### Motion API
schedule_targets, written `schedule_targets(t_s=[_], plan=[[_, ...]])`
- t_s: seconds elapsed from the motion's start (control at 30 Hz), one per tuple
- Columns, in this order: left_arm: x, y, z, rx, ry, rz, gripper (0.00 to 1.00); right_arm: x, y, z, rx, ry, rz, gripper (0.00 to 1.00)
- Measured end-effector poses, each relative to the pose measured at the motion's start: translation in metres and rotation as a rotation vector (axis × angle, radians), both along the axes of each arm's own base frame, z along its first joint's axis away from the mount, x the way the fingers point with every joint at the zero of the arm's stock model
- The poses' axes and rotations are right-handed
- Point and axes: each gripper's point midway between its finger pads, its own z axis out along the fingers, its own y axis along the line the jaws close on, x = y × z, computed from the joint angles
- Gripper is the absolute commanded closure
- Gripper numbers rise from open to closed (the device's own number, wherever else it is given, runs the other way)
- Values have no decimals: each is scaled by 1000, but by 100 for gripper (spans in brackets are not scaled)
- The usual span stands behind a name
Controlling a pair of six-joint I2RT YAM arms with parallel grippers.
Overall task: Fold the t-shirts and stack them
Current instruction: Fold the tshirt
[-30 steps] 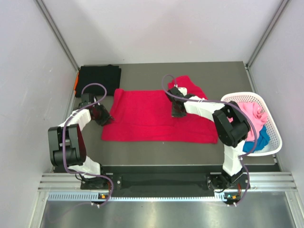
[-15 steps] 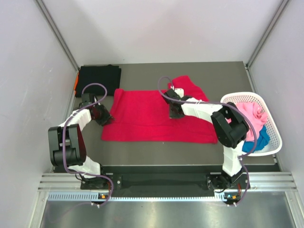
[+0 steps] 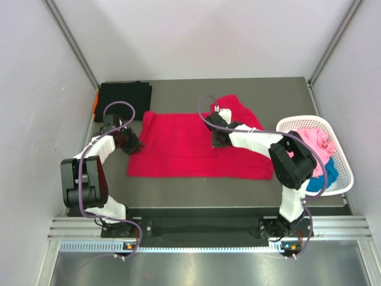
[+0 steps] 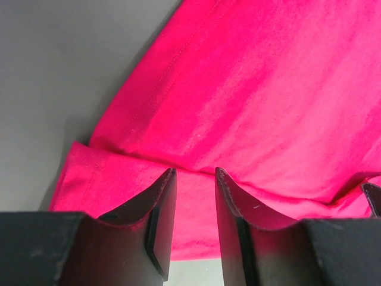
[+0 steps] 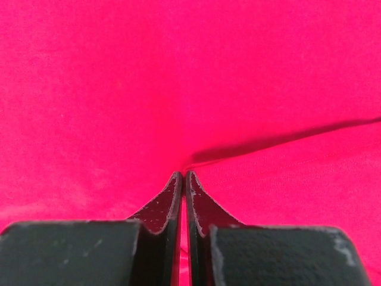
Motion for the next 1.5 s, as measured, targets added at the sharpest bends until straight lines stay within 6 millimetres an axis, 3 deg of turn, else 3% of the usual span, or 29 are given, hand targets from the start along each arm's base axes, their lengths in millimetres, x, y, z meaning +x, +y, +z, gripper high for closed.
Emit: schedule_targets(t_s=[0.13, 0.23, 0.33, 0.47, 0.57, 0.67, 0.77, 0.97, 1.07, 1.17, 1.37, 1.5], plan=[[3, 0, -1, 5, -8, -5, 59, -6, 0, -1, 27, -16, -11, 95], [11, 4, 0, 30, -18, -19, 54, -8, 2, -3, 39, -15, -7, 77], [32, 14, 10, 89, -54, -34, 52, -9, 5, -3, 45, -9, 14, 66], [68, 22, 26, 144, -132, -82, 52, -6, 12, 7, 61, 12, 113, 61], [88, 19, 29, 143, -176, -147, 52, 19, 20, 37, 114, -26, 187, 61], [100, 13, 20, 133, -193, -223, 52, 58, 19, 77, 196, -119, 229, 59], [105, 10, 6, 129, -189, -291, 52, 80, 8, 95, 259, -164, 262, 54], [108, 13, -12, 163, -187, -356, 49, 99, -9, 98, 336, -160, 347, 51], [120, 15, -11, 181, -205, -377, 49, 117, -7, 98, 389, -177, 377, 47], [135, 17, -8, 196, -236, -392, 48, 135, -18, 90, 424, -175, 367, 44], [137, 9, -15, 156, -249, -424, 47, 203, -42, 79, 463, -189, 330, 44], [139, 2, -20, 114, -261, -446, 47, 227, -57, 65, 482, -182, 310, 44]])
